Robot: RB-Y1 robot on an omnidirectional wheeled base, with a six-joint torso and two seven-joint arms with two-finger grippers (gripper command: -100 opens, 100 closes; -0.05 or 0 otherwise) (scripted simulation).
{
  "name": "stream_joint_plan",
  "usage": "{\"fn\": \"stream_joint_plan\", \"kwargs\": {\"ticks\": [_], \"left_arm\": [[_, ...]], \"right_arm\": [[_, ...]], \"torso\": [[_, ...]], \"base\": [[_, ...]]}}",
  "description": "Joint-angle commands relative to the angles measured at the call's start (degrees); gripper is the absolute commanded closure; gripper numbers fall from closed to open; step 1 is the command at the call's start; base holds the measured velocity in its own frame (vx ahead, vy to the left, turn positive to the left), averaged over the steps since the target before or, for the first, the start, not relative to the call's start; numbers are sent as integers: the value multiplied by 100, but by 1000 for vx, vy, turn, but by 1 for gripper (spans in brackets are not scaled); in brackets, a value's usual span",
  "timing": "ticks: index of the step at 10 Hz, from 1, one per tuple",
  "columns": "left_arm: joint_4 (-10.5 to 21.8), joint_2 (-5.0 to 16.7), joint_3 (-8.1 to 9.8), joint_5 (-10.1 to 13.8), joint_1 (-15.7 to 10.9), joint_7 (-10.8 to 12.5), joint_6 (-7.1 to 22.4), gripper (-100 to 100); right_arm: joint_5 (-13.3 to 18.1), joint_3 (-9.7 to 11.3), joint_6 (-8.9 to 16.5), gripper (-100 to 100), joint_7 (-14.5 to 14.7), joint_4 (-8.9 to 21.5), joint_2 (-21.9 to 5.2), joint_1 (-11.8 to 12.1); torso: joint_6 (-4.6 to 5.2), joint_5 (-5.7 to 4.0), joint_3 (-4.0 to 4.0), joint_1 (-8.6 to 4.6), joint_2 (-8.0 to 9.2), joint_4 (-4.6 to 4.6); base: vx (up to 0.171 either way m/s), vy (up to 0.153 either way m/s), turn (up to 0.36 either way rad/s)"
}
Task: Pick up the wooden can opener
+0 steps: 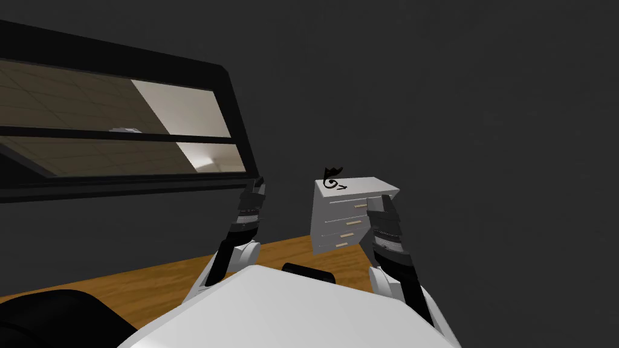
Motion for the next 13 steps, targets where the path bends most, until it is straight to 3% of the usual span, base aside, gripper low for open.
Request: {"fn": "stream_joint_plan", "kwargs": {"ticks": [1,13], "left_arm": [[0,0,0,0,0,0,0,0],[0,-1,-1,0,0,0,0,0]], "right_arm": [[49,-63,-4,-100,22,68,-247,-1],[533,-662,-64,-100,274,656,-2115,55]], "torso": [[0,0,0,0,0,0],[-1,7,4,31,7,1]], "base": [[-4,29,53],[-10,73,66]]}}
